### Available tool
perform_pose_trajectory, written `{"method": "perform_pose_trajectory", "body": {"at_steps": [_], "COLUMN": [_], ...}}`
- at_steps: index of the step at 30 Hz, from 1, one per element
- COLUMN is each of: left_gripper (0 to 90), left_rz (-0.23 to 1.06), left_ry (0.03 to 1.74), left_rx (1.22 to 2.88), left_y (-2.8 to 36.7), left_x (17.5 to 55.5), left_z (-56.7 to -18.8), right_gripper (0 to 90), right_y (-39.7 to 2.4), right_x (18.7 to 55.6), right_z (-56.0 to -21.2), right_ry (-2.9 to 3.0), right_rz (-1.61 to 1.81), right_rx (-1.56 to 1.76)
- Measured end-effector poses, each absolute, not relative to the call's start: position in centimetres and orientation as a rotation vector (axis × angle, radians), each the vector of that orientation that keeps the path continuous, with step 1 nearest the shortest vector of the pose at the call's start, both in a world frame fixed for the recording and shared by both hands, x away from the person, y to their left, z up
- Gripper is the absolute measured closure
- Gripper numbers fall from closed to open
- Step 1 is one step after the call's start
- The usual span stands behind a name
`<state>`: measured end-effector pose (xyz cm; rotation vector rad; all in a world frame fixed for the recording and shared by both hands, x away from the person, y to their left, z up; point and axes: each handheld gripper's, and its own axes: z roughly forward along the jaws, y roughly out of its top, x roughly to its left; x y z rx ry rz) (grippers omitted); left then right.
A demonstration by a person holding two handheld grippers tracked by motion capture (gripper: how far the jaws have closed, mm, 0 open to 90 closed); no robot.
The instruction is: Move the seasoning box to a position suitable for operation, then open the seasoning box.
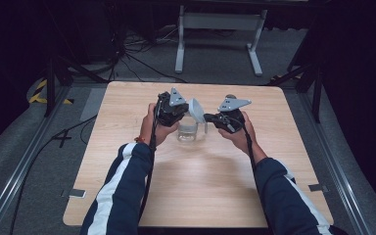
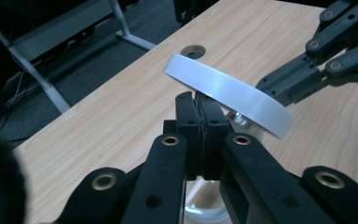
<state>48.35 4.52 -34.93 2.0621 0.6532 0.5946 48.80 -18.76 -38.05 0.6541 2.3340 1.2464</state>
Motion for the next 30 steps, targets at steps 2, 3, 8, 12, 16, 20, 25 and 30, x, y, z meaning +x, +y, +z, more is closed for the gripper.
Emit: {"method": "perform_pose_trajectory", "body": {"at_steps": [2, 3, 8, 12, 16, 20, 25, 30], "left_gripper": [88.9, 88.9, 88.0, 86.8, 85.8, 84.2, 80.3, 76.3], "left_rz": [0.595, 0.596, 0.601, 0.61, 0.62, 0.629, 0.672, 0.683], "left_ry": [0.634, 0.628, 0.6, 0.587, 0.578, 0.568, 0.589, 0.627], "left_rx": [2.075, 2.067, 2.095, 2.106, 2.107, 2.121, 2.151, 2.155], "left_y": [4.0, 3.7, 2.6, 2.7, 3.5, 5.3, 8.1, 11.5], "left_x": [48.3, 48.3, 48.1, 47.8, 47.3, 46.3, 44.8, 42.3], "left_z": [-34.7, -34.6, -33.9, -33.6, -33.5, -34.1, -34.9, -36.0], "right_gripper": [89.9, 89.9, 89.9, 89.9, 89.8, 89.7, 89.7, 89.5], "right_y": [-19.8, -19.8, -21.8, -22.8, -23.4, -23.9, -24.3, -24.9], "right_x": [48.4, 48.4, 47.7, 47.4, 47.2, 46.8, 46.0, 45.0], "right_z": [-38.2, -38.2, -37.9, -37.8, -37.7, -37.6, -37.5, -37.2], "right_ry": [2.344, 2.344, 2.335, 2.328, 2.325, 2.327, 2.339, 2.354], "right_rz": [1.223, 1.223, 1.214, 1.214, 1.214, 1.212, 1.194, 1.171], "right_rx": [0.664, 0.664, 0.681, 0.692, 0.691, 0.69, 0.672, 0.652]}}
